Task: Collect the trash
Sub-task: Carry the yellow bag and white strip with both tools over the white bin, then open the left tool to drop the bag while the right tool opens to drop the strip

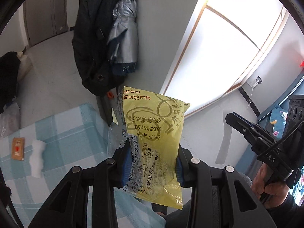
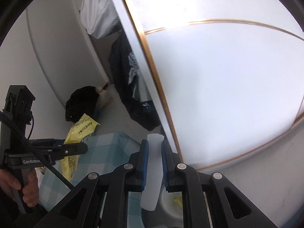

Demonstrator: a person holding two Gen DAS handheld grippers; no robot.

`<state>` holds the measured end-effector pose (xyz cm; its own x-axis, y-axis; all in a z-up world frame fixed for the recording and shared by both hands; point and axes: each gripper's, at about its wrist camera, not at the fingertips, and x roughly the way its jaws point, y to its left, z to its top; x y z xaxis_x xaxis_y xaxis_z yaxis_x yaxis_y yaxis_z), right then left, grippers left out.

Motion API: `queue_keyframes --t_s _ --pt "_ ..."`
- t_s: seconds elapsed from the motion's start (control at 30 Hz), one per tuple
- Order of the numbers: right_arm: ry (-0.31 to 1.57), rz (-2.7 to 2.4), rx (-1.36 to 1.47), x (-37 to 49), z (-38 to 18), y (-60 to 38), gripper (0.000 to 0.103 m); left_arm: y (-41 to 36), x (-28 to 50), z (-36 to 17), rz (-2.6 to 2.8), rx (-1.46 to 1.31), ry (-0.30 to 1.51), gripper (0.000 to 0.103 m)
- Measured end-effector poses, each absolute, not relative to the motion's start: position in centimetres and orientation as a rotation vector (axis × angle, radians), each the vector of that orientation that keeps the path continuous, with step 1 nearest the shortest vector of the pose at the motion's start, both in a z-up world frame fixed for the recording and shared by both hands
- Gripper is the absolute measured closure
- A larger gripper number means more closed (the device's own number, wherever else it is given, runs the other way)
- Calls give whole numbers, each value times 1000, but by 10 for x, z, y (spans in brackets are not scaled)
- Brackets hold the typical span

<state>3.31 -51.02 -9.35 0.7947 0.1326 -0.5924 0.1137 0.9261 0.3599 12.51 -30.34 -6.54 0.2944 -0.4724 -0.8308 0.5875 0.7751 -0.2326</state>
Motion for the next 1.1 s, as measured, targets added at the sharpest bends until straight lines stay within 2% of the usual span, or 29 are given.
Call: queue_keyframes --t_s 0.4,0.6,1.1 --pt "902 -77 622 60 -206 -560 90 -362 137 -159 -711 94 1344 70" --pt "993 -92 675 66 -256 -567 90 -374 129 -191 -676 107 1419 70" --pt "1073 -122 724 98 -295 -563 90 -405 148 -243 -607 113 1557 70"
